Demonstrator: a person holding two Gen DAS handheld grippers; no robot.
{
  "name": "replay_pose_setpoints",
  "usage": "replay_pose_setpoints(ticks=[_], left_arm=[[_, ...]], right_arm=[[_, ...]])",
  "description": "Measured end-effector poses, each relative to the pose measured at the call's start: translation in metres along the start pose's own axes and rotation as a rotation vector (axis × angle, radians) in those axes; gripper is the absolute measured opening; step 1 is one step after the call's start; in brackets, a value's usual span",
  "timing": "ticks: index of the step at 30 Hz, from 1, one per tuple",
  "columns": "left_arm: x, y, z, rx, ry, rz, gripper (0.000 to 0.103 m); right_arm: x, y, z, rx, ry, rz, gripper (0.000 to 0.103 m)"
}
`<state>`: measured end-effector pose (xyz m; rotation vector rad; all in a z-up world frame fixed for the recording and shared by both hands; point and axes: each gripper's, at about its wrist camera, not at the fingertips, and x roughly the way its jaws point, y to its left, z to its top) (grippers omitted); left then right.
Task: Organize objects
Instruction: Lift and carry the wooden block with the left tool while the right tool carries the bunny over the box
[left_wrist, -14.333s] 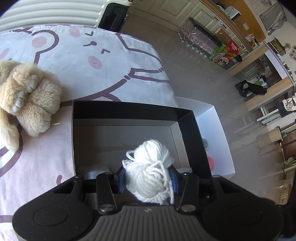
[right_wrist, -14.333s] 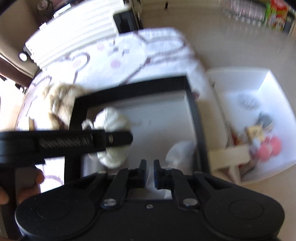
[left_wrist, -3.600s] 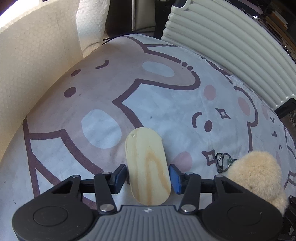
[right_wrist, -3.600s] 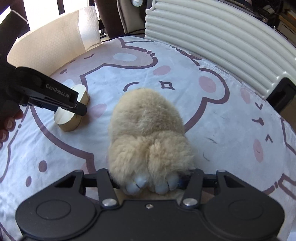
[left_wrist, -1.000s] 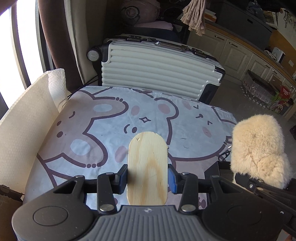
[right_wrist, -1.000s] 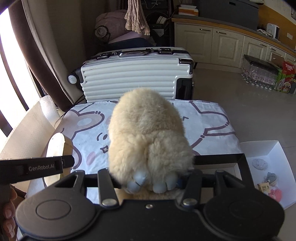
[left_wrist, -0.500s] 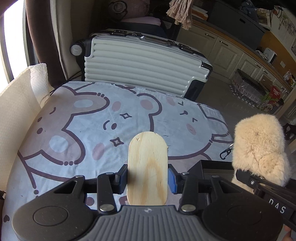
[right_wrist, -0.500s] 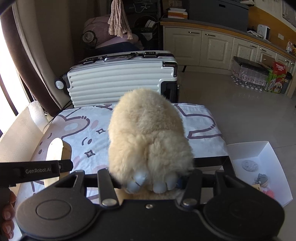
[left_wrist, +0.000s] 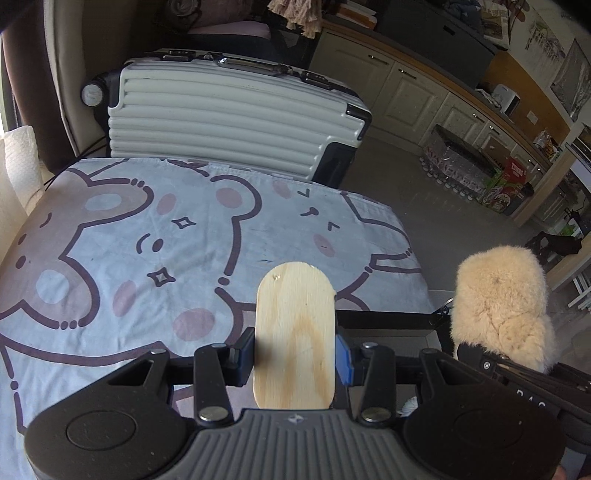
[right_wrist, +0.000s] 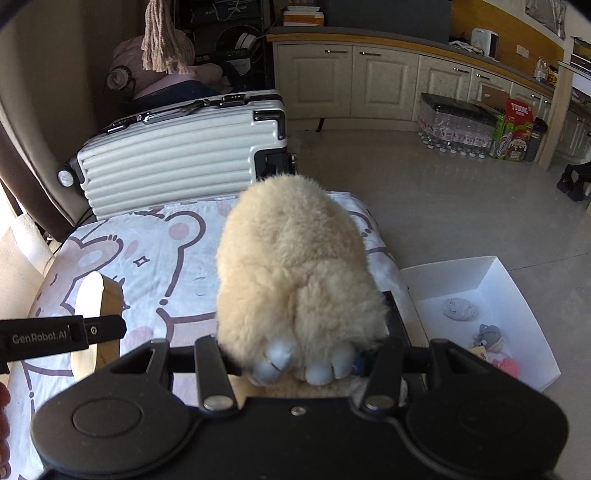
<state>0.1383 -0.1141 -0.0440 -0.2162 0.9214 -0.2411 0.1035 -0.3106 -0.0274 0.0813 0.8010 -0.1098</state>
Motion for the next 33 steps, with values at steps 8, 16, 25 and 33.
replay_pose_setpoints(ticks=[8, 16, 25, 33], left_arm=[[0.012, -0.012, 0.000, -0.020, 0.012, -0.068, 0.044], [0.027, -0.023, -0.001, -0.042, 0.028, -0.111, 0.044], [0.050, -0.031, 0.000, -0.057, 0.047, -0.145, 0.044], [0.070, -0.030, 0.001, -0.073, 0.074, -0.158, 0.044]], right_arm=[[0.011, -0.020, -0.003, 0.031, 0.006, -0.027, 0.049], [0.020, -0.029, -0.007, 0.036, 0.027, -0.014, 0.049], [0.040, -0.016, -0.017, -0.014, 0.070, 0.053, 0.049], [0.071, -0.006, -0.028, -0.075, 0.212, 0.031, 0.050]])
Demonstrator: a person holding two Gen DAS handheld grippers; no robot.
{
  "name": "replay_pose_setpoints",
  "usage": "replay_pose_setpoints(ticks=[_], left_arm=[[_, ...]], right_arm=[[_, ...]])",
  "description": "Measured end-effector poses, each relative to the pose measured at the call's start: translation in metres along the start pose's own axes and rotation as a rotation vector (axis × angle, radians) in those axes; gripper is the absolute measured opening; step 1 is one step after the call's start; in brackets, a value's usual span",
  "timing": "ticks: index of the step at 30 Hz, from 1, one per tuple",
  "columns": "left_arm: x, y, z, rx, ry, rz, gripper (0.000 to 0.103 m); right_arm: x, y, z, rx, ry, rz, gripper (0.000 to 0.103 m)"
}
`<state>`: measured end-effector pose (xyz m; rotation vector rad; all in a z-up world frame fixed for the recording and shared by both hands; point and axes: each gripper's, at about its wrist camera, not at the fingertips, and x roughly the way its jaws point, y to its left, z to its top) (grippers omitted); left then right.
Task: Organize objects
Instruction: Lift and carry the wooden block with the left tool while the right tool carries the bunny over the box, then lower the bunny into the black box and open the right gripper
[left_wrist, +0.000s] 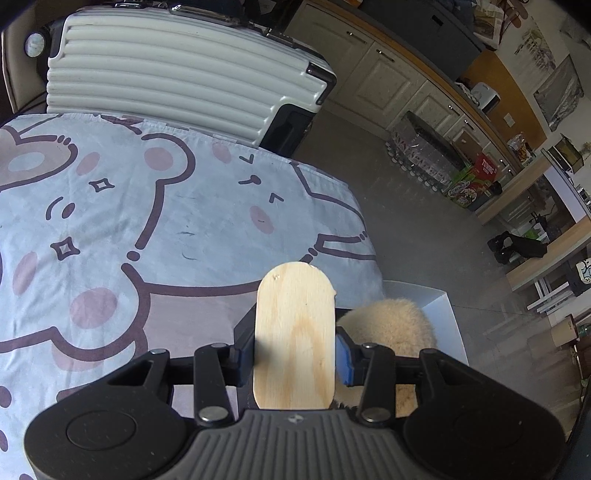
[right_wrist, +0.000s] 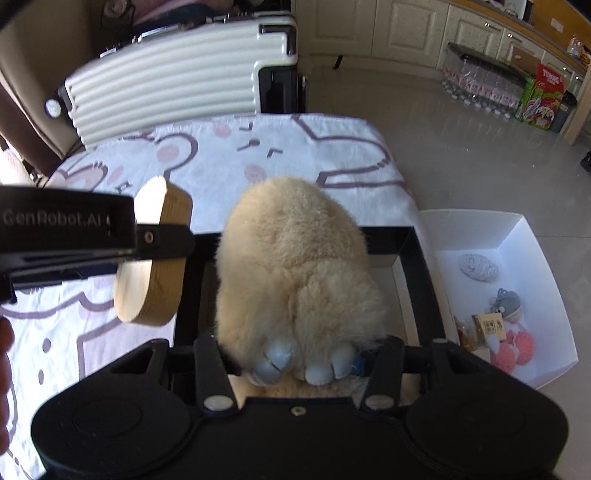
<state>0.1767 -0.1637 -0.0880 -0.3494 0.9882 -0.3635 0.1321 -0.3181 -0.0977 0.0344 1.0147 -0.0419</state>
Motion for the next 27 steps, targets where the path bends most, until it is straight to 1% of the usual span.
replay_pose_setpoints(ticks=[4, 8, 11, 13, 14, 15, 16, 21, 24, 27], left_arm=[[0.005, 0.004, 0.003, -0.019, 0.003, -0.009, 0.044], [0.007, 0.007, 0.006, -0.028, 0.002, -0.022, 0.044], [0.009, 0.007, 0.007, -0.022, 0.002, -0.030, 0.044], [0.010, 0.007, 0.008, -0.020, 0.001, -0.030, 0.044], [0.010, 0.007, 0.008, -0.015, -0.002, -0.027, 0.044], [0.010, 0.007, 0.009, -0.012, -0.004, -0.024, 0.044], [0.011, 0.006, 0.009, -0.011, -0.005, -0.025, 0.044], [0.015, 0.003, 0.009, -0.025, -0.002, -0.045, 0.044], [0.018, -0.002, 0.007, -0.029, 0.004, -0.060, 0.044], [0.022, -0.009, 0.004, -0.034, 0.008, -0.081, 0.044]], right_arm=[[0.012, 0.000, 0.003, 0.002, 0.025, -0.007, 0.050], [0.030, 0.008, 0.007, -0.044, 0.055, -0.022, 0.050], [0.039, 0.011, 0.007, -0.045, 0.064, -0.003, 0.052], [0.043, 0.011, 0.007, -0.028, 0.056, 0.017, 0.062], [0.043, 0.011, 0.006, -0.021, 0.048, 0.022, 0.065], [0.043, 0.010, 0.006, -0.022, 0.044, 0.023, 0.071], [0.042, 0.009, 0.005, -0.024, 0.041, 0.023, 0.072], [0.028, -0.006, 0.002, 0.003, 0.027, 0.038, 0.071], [0.017, -0.019, -0.001, 0.046, 0.014, 0.066, 0.069], [0.006, -0.032, -0.004, 0.086, -0.008, 0.071, 0.067]])
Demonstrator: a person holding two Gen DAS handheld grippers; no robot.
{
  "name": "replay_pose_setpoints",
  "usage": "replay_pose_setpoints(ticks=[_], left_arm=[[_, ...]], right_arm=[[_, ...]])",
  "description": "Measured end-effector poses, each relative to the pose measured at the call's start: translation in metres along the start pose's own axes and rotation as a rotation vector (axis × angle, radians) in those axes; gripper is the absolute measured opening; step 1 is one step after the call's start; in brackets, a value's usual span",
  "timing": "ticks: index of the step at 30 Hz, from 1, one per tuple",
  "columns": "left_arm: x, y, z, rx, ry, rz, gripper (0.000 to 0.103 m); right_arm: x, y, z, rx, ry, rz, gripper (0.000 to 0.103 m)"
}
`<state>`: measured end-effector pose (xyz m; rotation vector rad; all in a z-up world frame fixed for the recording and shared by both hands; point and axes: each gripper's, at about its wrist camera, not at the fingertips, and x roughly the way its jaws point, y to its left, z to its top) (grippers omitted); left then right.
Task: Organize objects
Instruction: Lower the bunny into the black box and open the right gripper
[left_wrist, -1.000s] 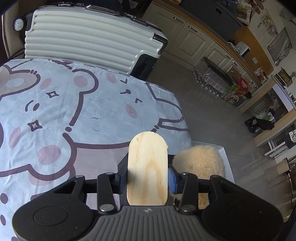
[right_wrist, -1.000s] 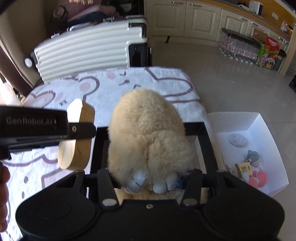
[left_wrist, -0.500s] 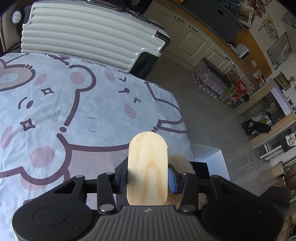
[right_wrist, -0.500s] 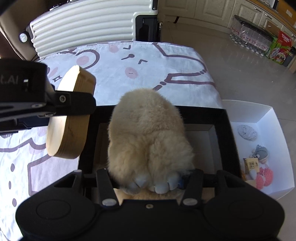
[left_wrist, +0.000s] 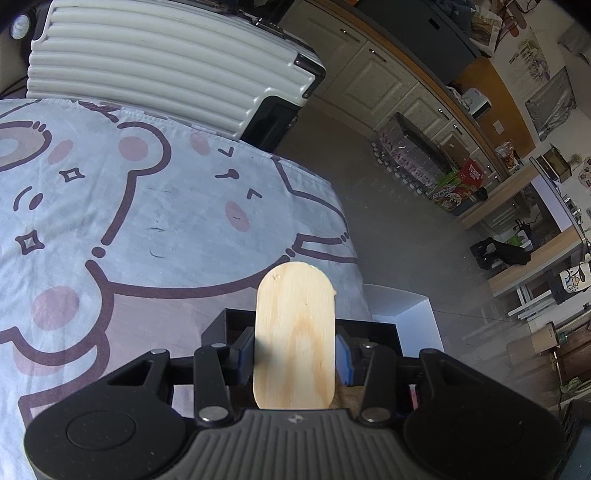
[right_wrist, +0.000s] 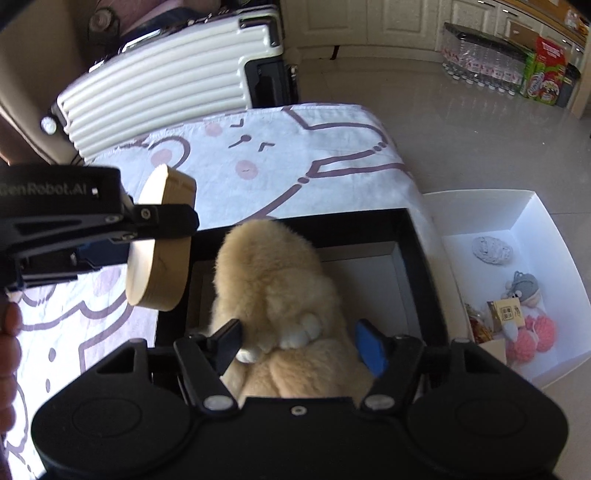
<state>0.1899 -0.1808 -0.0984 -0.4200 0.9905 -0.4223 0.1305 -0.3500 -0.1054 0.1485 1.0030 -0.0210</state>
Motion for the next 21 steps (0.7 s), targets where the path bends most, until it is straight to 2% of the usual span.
replay_pose_setpoints(ticks=[2, 4, 6, 10, 20, 21], left_arm=[[0.002, -0.004, -0.002, -0.008, 0.000, -0.022, 0.044], [0.004, -0.008, -0.004, -0.018, -0.002, -0.045, 0.044], [0.008, -0.014, -0.007, -0.031, 0.001, -0.073, 0.044], [0.019, -0.028, -0.014, -0.052, 0.013, -0.128, 0.044], [0.055, -0.053, -0.032, -0.022, 0.049, -0.134, 0.044], [0.058, -0.054, -0.033, -0.019, 0.055, -0.131, 0.048]], right_arm=[[-0.008, -0.008, 0.000, 0.029, -0.015, 0.006, 0.064], [-0.017, -0.016, -0.001, 0.064, -0.036, 0.010, 0.056], [-0.024, -0.024, -0.001, 0.095, -0.051, -0.012, 0.052], [-0.028, -0.040, -0.005, 0.147, -0.052, -0.036, 0.035], [-0.027, -0.064, -0.014, 0.161, -0.029, -0.050, 0.033], [-0.027, -0.065, -0.014, 0.160, -0.028, -0.049, 0.033]])
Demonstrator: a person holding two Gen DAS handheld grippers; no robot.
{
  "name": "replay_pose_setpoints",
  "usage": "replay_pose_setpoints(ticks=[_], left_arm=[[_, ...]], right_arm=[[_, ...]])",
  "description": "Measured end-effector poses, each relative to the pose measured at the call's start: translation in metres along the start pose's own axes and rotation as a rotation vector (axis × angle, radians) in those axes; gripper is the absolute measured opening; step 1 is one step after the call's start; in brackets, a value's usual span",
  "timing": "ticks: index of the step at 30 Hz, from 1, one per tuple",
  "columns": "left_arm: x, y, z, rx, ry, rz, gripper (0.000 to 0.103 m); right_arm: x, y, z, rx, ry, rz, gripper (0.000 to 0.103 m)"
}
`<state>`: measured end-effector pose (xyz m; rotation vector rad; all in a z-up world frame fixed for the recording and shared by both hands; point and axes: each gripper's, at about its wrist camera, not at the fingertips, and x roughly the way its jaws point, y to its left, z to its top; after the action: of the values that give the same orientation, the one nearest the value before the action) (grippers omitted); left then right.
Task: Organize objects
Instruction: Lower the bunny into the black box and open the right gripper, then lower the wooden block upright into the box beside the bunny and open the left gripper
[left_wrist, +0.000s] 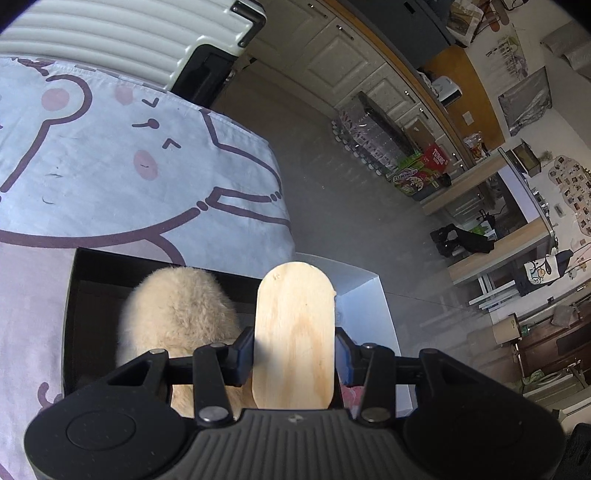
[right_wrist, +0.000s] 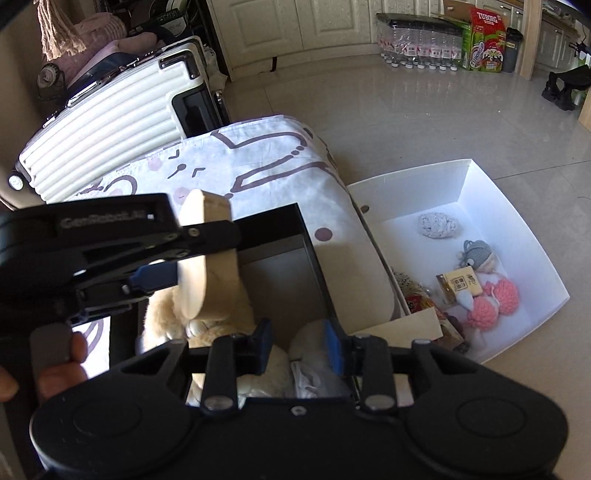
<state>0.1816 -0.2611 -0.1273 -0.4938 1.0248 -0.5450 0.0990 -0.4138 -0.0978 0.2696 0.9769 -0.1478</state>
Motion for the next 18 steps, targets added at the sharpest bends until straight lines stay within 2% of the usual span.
replay_pose_setpoints(ticks=[1, 3, 9, 18], left_arm=[[0.002, 0.000, 0.000, 0.002, 0.006, 0.000, 0.054], [0.001, 0.001, -0.001, 0.007, 0.001, 0.002, 0.060], [-0.010, 0.004, 0.002, 0.014, -0.024, 0.020, 0.060], [-0.031, 0.006, 0.004, 0.050, -0.039, 0.095, 0.060]], right_arm=[[0.001, -0.001, 0.000, -0.001, 0.000, 0.001, 0.033], [0.001, -0.002, 0.000, 0.001, 0.000, 0.004, 0.033], [0.002, 0.002, 0.001, -0.003, -0.003, 0.016, 0.033], [-0.006, 0.009, 0.001, -0.009, -0.023, 0.003, 0.033]])
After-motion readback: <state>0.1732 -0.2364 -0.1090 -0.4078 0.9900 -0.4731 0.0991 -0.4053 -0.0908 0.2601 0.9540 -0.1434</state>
